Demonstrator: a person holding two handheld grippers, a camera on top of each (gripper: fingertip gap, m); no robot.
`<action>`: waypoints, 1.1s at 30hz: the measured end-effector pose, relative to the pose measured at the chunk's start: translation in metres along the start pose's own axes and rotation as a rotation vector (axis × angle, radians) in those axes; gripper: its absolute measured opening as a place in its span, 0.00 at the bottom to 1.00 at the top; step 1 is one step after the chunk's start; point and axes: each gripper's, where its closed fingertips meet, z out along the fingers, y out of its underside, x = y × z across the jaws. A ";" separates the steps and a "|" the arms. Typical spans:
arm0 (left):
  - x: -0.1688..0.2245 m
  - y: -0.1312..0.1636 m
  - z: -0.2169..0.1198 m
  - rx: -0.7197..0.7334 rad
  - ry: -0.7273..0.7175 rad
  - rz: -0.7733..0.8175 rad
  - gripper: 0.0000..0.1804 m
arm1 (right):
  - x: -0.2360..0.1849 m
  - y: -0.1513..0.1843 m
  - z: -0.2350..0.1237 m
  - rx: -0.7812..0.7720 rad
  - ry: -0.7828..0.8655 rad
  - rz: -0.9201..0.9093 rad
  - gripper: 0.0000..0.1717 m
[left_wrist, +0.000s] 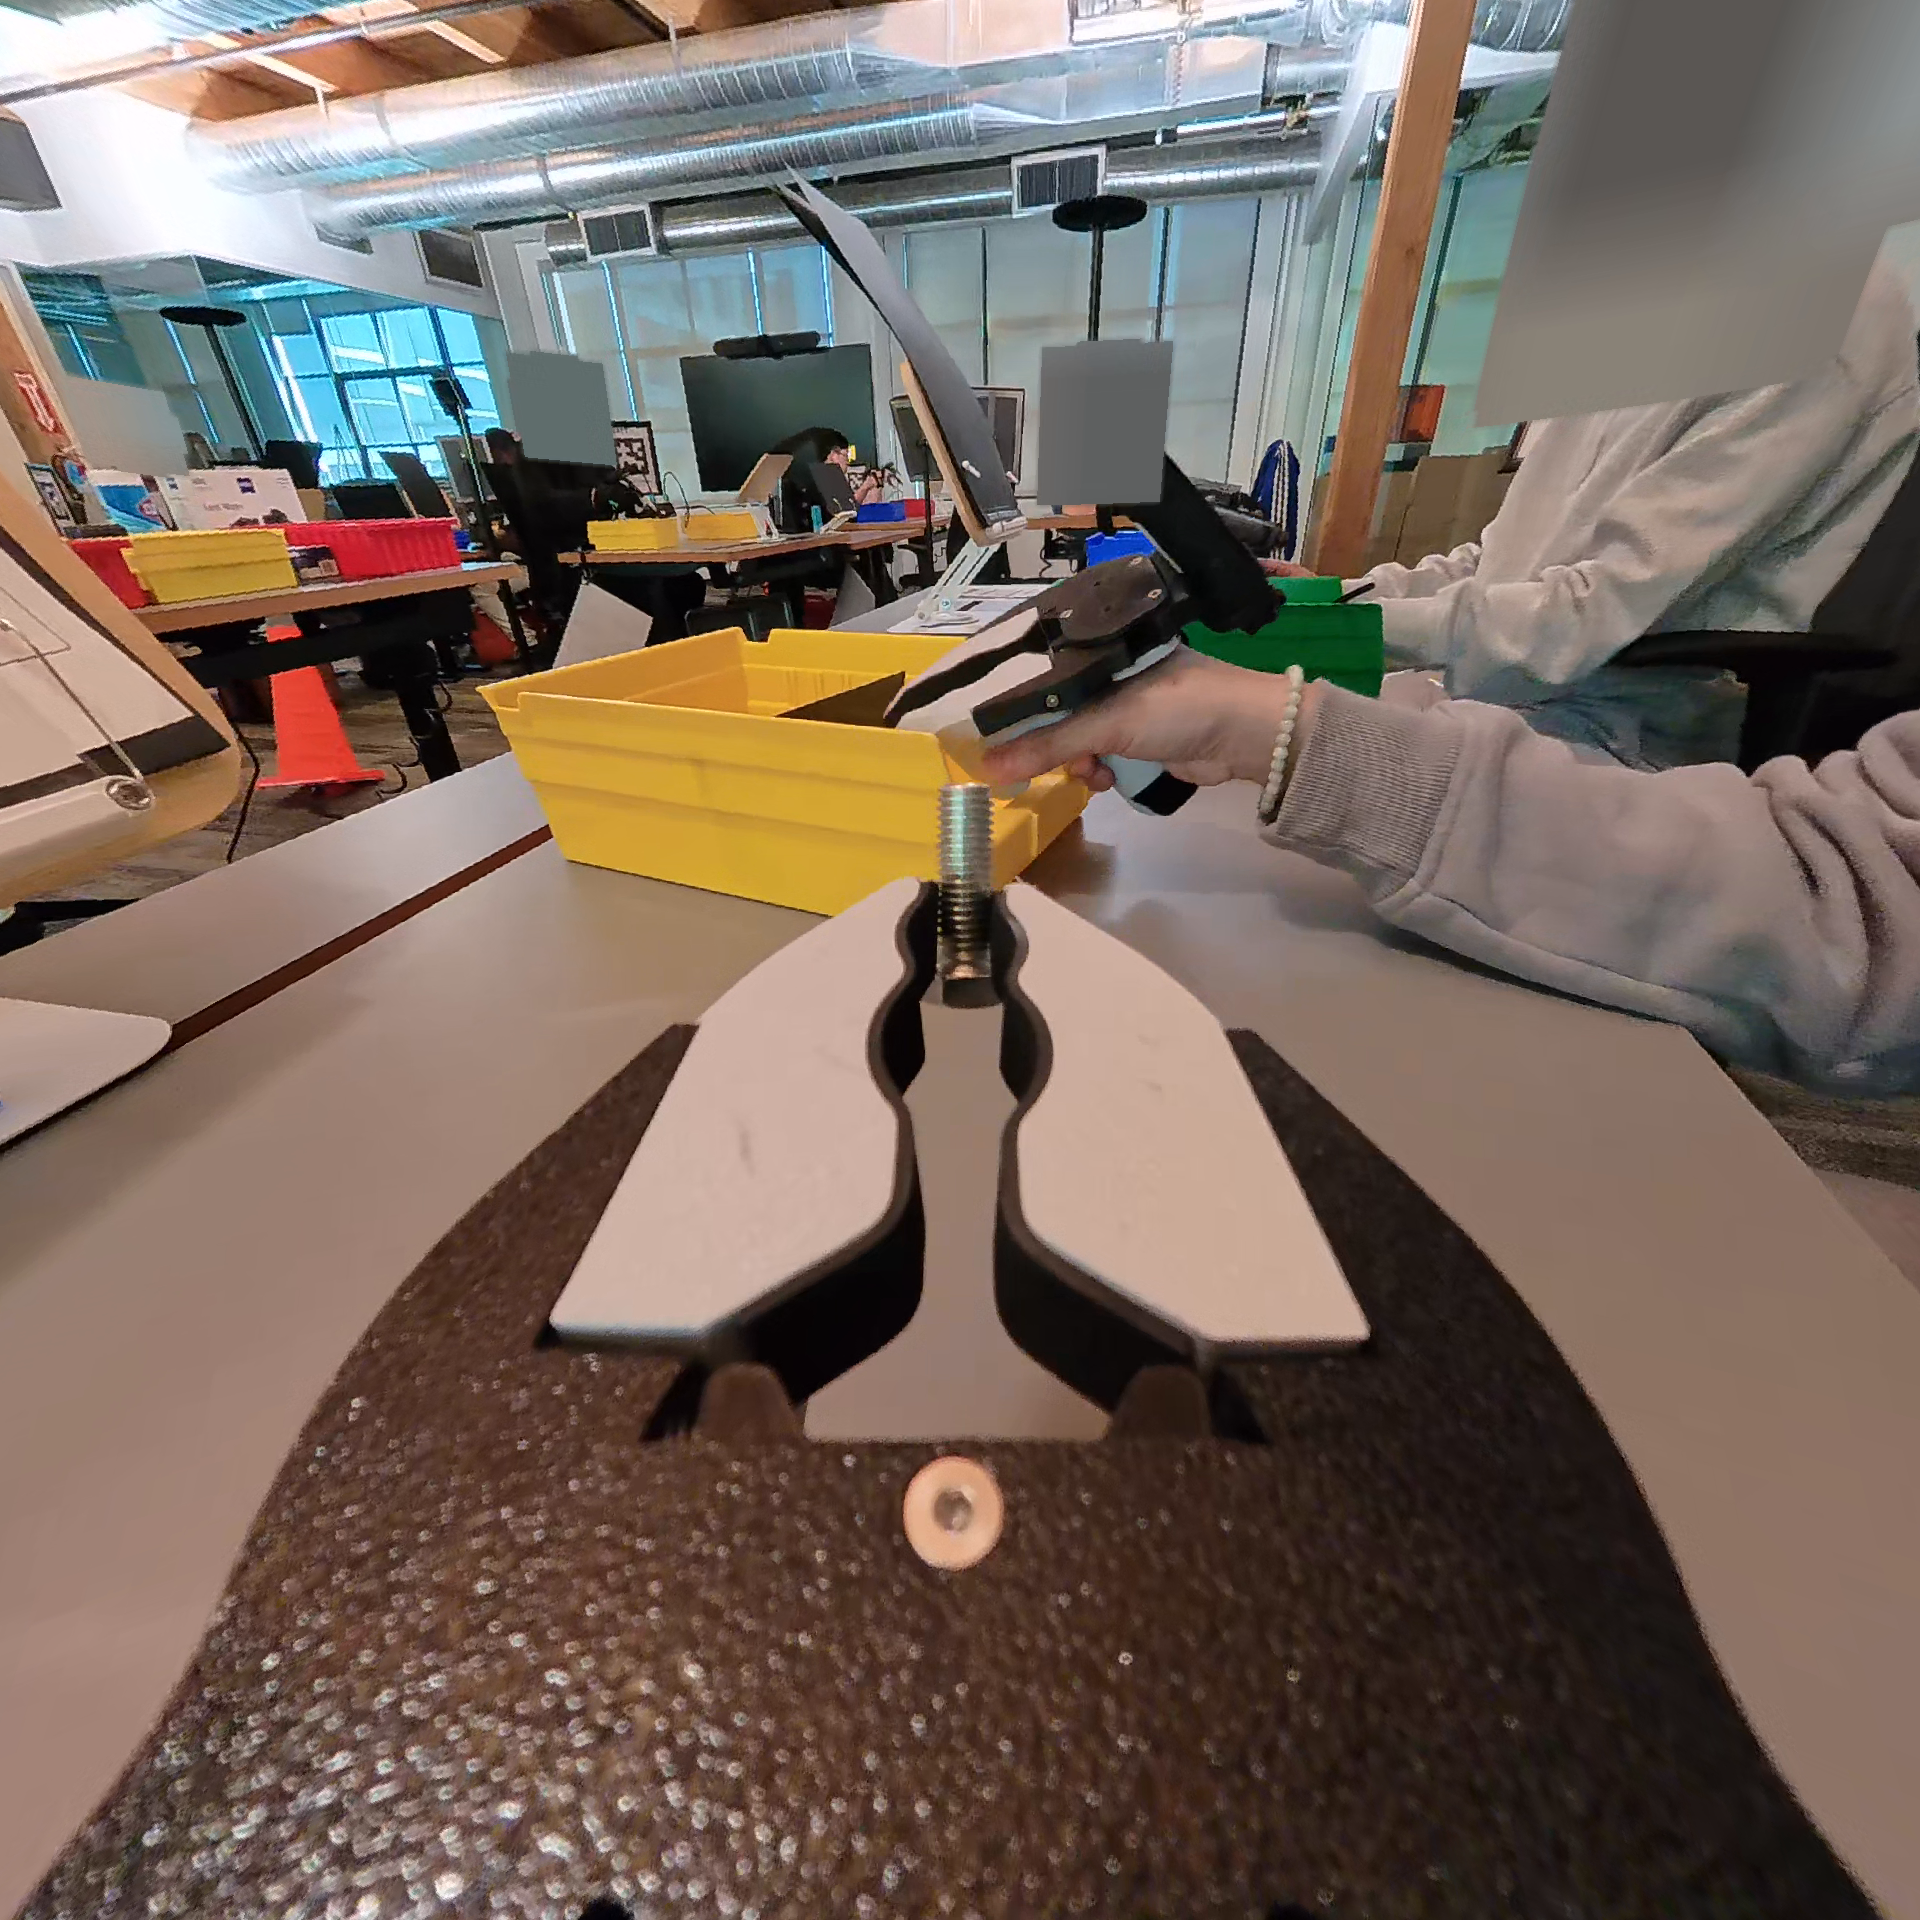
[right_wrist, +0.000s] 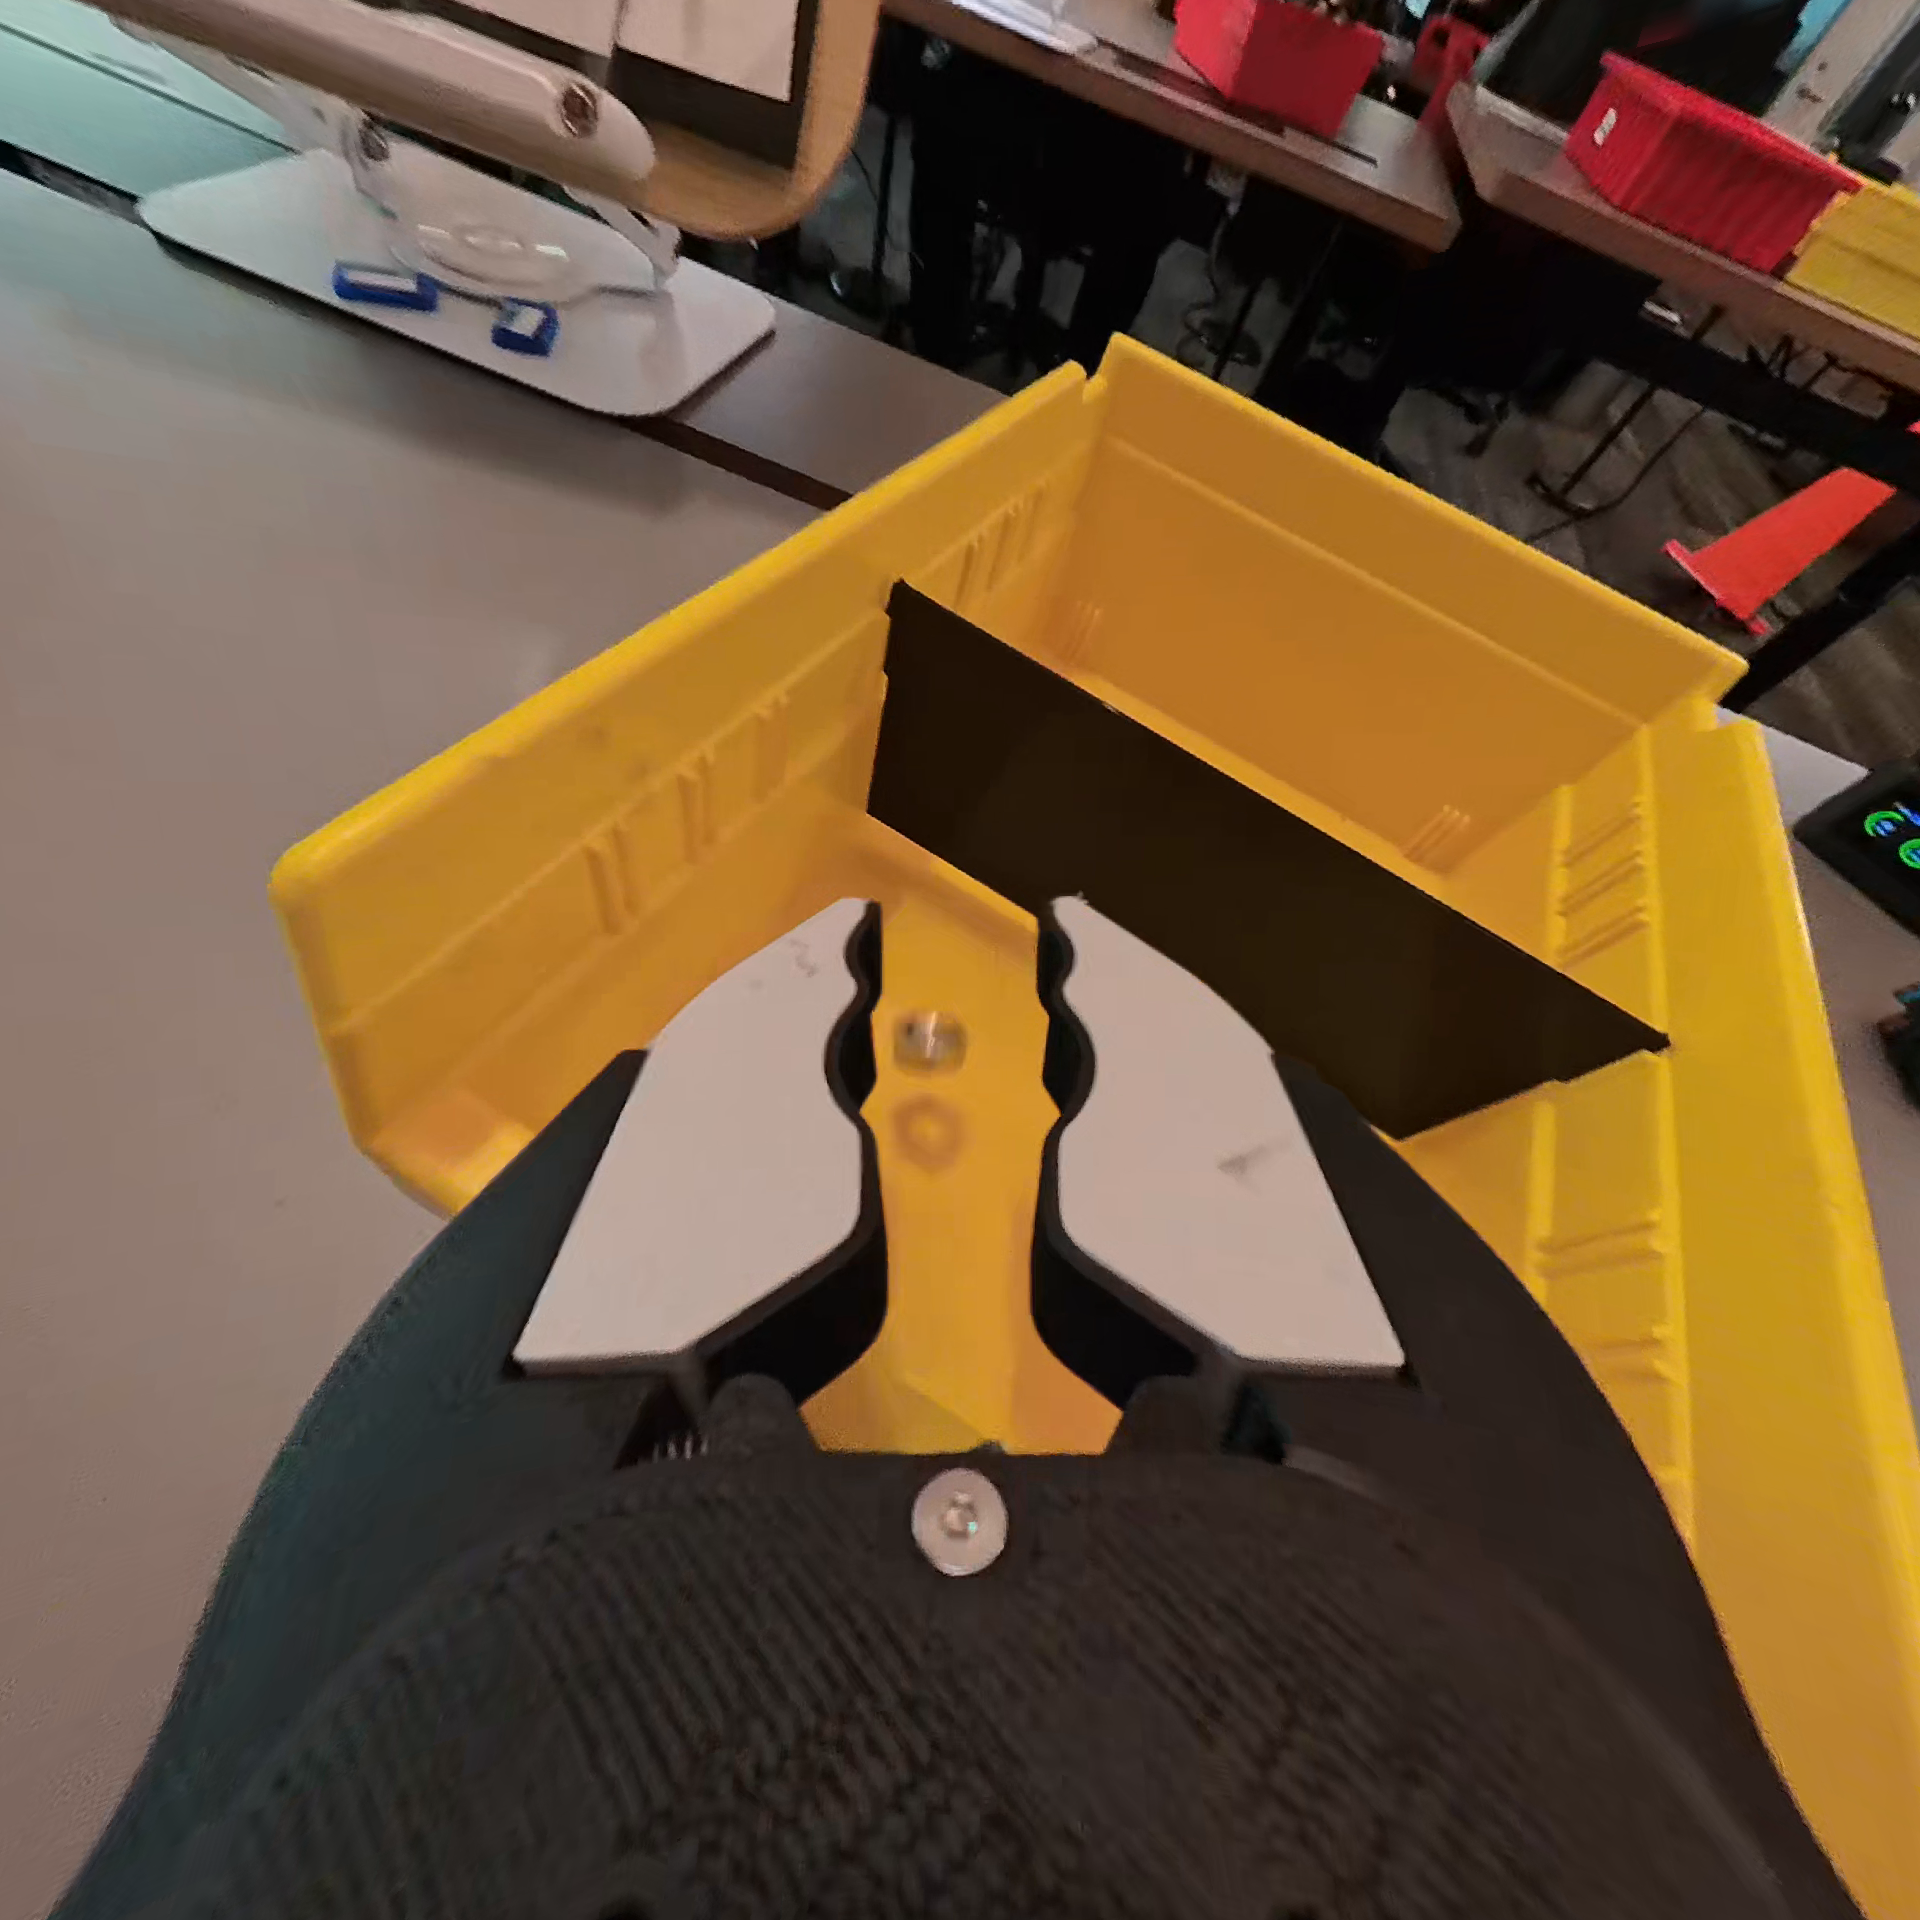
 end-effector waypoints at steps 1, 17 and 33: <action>0.000 0.000 0.000 -0.001 -0.001 0.000 0.05 | -0.002 -0.003 0.000 0.026 -0.019 -0.003 0.20; -0.007 -0.010 -0.003 0.072 -0.060 0.012 0.05 | -0.227 -0.125 -0.097 0.553 -0.992 0.093 0.17; 0.004 -0.016 0.001 0.104 -0.035 0.051 0.05 | -0.266 -0.116 -0.088 0.532 -0.925 -0.015 0.05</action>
